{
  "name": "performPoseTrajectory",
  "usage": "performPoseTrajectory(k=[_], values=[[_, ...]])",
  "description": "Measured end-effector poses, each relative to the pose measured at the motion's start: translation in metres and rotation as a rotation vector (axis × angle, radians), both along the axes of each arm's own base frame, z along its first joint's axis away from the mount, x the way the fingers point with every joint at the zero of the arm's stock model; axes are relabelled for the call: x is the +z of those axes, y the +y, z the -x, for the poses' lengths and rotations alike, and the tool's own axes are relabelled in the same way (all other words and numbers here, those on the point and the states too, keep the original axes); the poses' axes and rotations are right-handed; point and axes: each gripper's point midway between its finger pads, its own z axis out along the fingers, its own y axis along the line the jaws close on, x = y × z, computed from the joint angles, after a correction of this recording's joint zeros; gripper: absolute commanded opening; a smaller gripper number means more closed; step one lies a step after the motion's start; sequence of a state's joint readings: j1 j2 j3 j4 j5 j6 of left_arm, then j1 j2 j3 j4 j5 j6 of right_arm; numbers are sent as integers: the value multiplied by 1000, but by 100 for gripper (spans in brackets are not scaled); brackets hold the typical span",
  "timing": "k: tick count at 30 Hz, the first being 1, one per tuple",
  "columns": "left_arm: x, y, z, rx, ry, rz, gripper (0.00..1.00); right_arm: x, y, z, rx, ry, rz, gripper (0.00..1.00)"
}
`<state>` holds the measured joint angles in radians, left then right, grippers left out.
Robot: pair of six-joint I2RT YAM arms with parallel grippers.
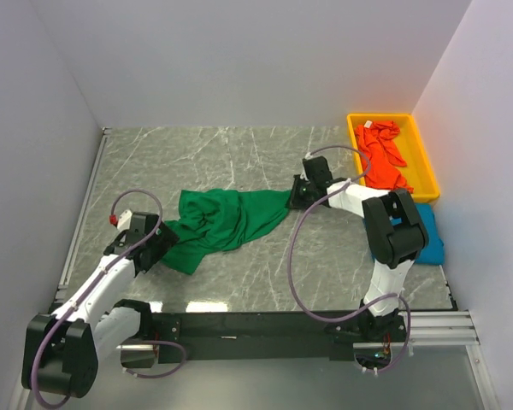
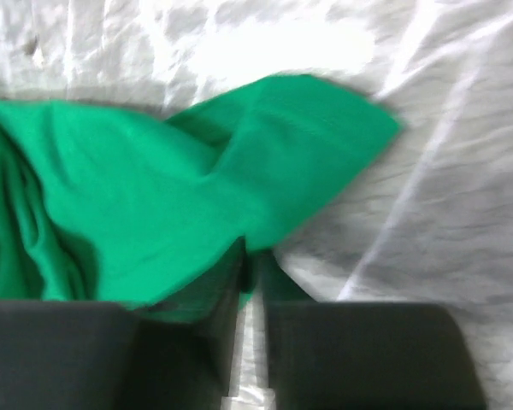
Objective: Fold and stack the t-shirts
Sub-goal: Flatten the tshirt out
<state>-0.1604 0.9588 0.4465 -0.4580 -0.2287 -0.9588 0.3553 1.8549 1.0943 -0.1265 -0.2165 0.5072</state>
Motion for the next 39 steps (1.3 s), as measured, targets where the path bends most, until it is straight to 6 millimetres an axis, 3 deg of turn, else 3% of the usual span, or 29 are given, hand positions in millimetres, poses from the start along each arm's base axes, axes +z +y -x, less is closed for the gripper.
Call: performPoseTrajectory(k=[1, 13, 22, 26, 29, 30, 32, 35, 38, 39], values=[[-1, 0, 1, -1, 7, 1, 98, 0, -4, -3, -13, 1, -3, 0], [-11, -13, 5, -54, 65, 45, 86, 17, -73, -61, -284, -34, -31, 4], [-9, -62, -1, -222, 54, 128, 75, 16, -72, -61, -283, -34, -40, 3], [-12, -77, -8, -259, 67, 134, 59, 12, -73, -57, -280, -23, -37, 3], [-15, -82, -10, -257, 77, 138, 34, 9, -73, -55, -279, -18, -35, 3], [-17, -83, -10, -257, 85, 133, 18, 8, -73, -54, -279, -16, -34, 3], [-19, -88, -9, -272, 108, 112, 3, 8, -73, -53, -280, -14, -33, 2], [-9, -99, -16, -317, 120, 33, 1, 7, -73, -53, -279, -16, -34, 2], [24, -120, -32, -362, 74, -63, 1, 6, -73, -53, -279, -14, -33, 2], [37, -127, -37, -374, 55, -100, 6, 6, -73, -53, -279, -14, -33, 2]])
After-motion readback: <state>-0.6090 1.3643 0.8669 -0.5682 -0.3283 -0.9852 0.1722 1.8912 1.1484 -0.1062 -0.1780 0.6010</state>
